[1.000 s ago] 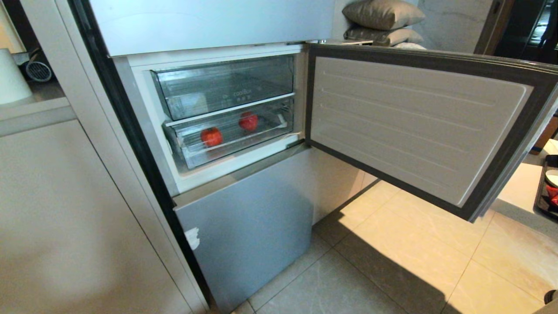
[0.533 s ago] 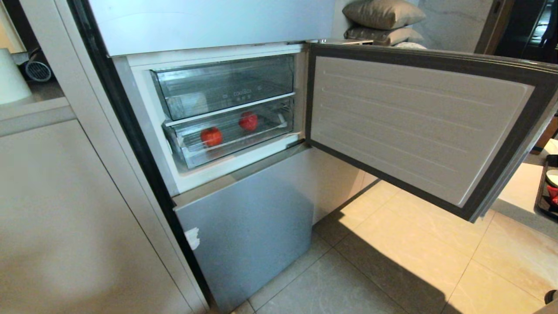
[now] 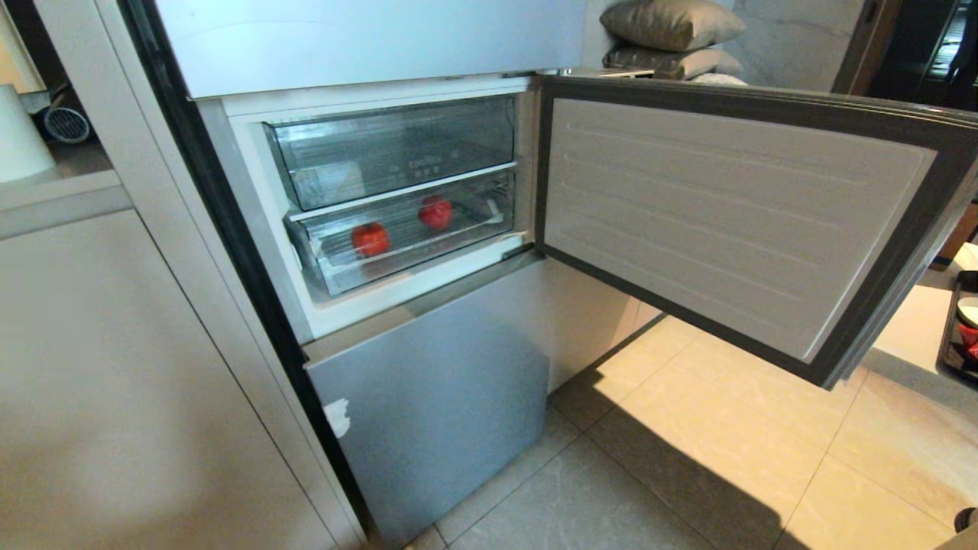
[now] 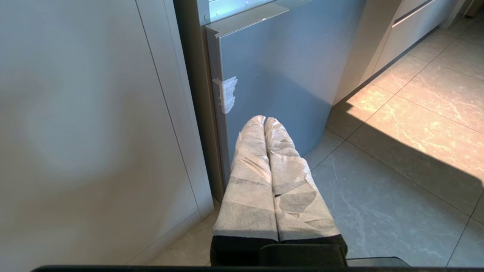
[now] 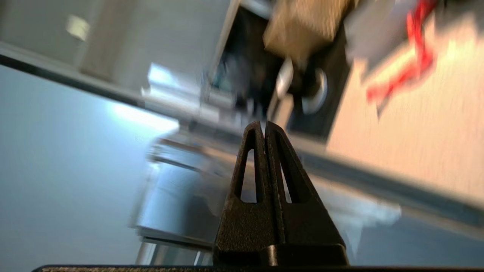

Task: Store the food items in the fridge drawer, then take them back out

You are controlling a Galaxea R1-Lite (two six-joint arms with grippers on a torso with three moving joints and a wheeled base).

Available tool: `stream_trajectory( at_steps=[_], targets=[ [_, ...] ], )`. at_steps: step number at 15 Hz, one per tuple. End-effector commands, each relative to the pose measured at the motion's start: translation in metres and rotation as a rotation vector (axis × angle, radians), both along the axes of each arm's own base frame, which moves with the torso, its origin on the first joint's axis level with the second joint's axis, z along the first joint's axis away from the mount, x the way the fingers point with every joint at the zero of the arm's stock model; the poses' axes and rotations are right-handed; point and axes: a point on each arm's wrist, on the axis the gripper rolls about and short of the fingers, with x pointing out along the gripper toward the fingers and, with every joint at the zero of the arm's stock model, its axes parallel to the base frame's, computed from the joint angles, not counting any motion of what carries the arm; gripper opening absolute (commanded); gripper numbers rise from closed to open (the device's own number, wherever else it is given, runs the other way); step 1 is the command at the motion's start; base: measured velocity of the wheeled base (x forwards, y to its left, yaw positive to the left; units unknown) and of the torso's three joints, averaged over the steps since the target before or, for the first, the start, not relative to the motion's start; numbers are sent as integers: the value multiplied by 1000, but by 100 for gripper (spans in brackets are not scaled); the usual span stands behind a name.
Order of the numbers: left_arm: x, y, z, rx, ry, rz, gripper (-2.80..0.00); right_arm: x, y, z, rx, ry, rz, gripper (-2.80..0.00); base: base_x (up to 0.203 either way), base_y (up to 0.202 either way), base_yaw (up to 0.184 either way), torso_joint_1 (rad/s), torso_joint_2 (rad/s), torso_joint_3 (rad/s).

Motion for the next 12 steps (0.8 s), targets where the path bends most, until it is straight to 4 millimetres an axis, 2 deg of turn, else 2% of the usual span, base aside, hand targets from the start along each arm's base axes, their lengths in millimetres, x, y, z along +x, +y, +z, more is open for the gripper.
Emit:
stream_trajectory(
  at_steps=[1,4,6,12],
  targets=[
    [0,0,0,0,0,2,-280,7,-5,-4,58,73,36,-280,0,0,0,0,0,0],
    [0,0,0,0,0,3,-280,9,-6,-3,58,78,66,-280,0,0,0,0,0,0],
    [0,0,0,0,0,2,-280,2,0,0,74,107,138,-280,0,0,0,0,0,0],
    [0,0,0,0,0,1,-280,-44,38,16,94,144,248,-280,0,0,0,0,0,0]
  ],
)
